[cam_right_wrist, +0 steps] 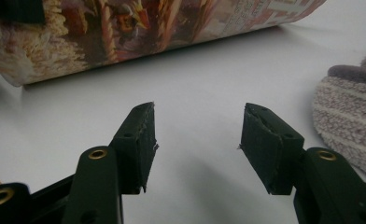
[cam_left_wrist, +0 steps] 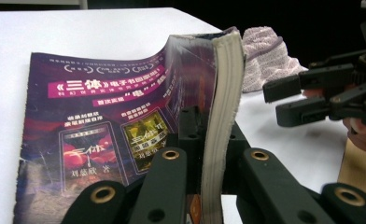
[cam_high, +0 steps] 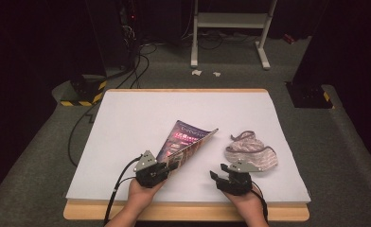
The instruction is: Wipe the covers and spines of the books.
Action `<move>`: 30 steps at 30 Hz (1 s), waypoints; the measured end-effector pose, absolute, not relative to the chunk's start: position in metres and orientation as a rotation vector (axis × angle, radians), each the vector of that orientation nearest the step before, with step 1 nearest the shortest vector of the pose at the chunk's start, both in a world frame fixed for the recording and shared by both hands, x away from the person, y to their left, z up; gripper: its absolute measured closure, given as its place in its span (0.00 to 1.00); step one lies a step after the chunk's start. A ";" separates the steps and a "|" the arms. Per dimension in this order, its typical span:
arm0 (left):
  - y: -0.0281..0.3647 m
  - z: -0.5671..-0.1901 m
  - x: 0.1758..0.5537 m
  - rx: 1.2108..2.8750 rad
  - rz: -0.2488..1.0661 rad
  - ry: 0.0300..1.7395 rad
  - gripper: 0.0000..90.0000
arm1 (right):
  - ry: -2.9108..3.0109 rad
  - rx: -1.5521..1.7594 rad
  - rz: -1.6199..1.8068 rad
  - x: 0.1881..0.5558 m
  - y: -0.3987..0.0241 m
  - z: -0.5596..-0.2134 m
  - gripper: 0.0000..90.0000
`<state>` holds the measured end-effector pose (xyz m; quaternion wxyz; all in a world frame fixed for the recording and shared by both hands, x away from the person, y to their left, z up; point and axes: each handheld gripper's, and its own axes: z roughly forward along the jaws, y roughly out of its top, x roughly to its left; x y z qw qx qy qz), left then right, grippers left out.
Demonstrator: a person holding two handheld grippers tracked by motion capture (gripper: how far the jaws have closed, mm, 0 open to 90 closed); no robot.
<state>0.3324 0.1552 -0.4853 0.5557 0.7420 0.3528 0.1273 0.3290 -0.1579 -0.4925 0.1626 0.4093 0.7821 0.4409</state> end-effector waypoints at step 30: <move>0.158 -0.496 0.327 1.772 0.276 0.860 0.93 | 1.977 1.432 0.941 0.384 -0.251 -0.480 0.22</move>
